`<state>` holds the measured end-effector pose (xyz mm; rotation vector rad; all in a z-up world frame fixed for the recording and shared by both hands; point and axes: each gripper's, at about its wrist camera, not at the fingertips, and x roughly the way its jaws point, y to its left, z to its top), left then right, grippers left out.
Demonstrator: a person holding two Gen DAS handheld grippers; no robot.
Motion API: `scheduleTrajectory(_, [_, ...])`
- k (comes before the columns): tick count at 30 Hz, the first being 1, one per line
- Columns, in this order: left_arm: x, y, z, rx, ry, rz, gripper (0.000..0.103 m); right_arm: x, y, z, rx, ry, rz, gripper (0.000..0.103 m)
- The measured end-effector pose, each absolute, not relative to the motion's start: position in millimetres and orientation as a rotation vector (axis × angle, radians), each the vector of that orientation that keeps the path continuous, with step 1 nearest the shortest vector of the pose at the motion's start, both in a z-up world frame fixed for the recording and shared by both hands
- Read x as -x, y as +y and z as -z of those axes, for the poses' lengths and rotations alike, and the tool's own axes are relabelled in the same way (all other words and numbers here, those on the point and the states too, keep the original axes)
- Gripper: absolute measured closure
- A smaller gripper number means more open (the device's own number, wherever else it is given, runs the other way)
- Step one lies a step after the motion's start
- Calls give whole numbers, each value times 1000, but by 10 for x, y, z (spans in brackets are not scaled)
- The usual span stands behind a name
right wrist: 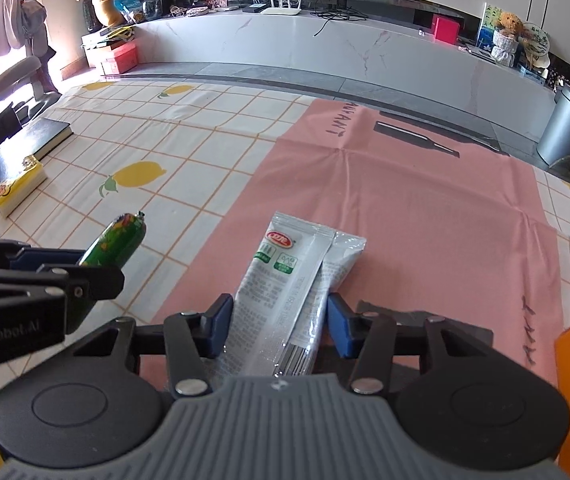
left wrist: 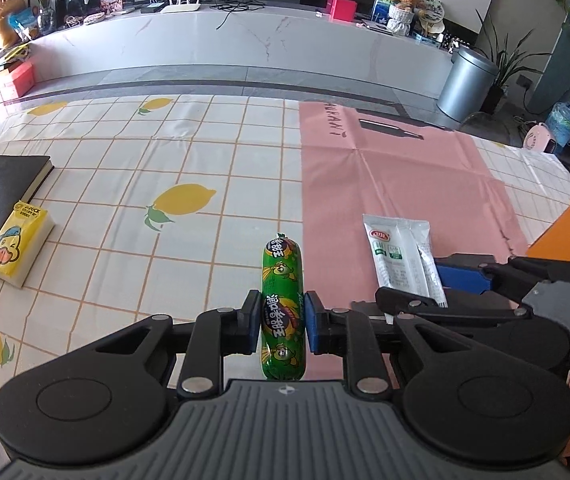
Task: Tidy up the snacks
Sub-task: 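Carry the sausage and packets into the orange box and open both tools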
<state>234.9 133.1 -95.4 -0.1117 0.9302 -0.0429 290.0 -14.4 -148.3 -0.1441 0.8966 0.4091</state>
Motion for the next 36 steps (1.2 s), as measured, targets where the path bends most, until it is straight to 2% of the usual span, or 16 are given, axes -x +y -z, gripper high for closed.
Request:
scheduleTrajectory(12, [-1831, 785, 177, 202, 825, 158, 79, -2004, -855, 725, 49, 790, -424, 55])
scheduleTrajectory(19, [-1562, 490, 144, 214, 834, 192, 79, -1594, -1285, 407, 27, 756, -414, 55])
scheduleTrajectory(28, [-1337, 59, 159, 190, 856, 233, 79, -1232, -1853, 272, 58, 752, -395, 55])
scheduleTrajectory(36, [-1402, -680, -129, 122, 797, 386, 79, -1189, -2608, -7, 130, 698, -304, 55])
